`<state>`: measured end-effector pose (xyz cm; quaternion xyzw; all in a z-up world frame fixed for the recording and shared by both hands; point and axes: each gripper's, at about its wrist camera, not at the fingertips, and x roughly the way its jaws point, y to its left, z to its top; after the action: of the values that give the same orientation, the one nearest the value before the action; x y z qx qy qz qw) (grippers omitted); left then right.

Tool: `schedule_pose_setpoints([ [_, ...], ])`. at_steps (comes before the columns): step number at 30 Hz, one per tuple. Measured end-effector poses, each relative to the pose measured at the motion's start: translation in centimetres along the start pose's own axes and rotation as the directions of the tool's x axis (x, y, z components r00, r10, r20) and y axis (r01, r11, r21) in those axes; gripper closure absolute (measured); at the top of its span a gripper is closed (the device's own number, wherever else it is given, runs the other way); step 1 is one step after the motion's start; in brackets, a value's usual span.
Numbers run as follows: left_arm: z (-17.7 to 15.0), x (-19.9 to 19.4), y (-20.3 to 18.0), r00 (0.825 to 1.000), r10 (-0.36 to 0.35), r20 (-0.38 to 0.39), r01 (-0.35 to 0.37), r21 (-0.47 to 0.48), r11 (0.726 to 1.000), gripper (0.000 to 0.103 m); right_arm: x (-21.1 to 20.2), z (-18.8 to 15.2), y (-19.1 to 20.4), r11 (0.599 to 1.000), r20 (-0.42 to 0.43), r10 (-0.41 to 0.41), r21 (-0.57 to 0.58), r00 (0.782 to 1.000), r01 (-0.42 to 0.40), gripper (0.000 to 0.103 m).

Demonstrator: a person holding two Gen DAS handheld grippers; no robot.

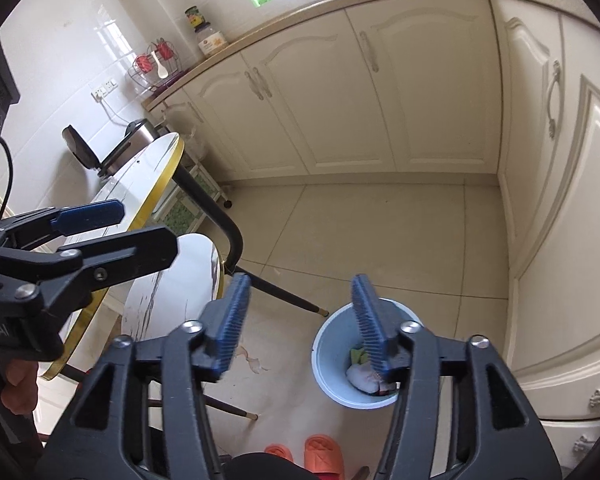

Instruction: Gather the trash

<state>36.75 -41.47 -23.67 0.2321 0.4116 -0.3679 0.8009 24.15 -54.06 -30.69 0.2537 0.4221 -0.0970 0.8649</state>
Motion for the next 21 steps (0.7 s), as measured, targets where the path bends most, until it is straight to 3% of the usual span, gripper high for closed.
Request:
schedule_pose_setpoints([
  [2,-0.5,-1.3,0.3,1.000,0.007,0.018,-0.007,-0.006,1.000,0.012,-1.1,0.1,0.6,1.000,0.003,-0.025,0.003,1.000,0.025,0.025],
  [7,-2.9,-5.9,1.4,0.995,0.051,0.081,-0.048,-0.034,0.998,0.004,-3.9,0.2,3.1,0.995,0.012,-0.091,-0.041,0.996,0.091,0.001],
  [15,-9.8,-15.1,3.1,0.977,0.128,0.168,-0.108,-0.124,0.986,0.001,-9.5,-0.5,8.8,0.982,0.100,-0.123,-0.133,0.987,0.136,0.000],
  [21,-16.7,-23.4,4.4,0.944,0.211,0.254,-0.149,-0.241,0.959,0.001,-13.7,-1.0,14.4,0.970,0.182,-0.098,-0.201,0.978,0.135,0.000],
])
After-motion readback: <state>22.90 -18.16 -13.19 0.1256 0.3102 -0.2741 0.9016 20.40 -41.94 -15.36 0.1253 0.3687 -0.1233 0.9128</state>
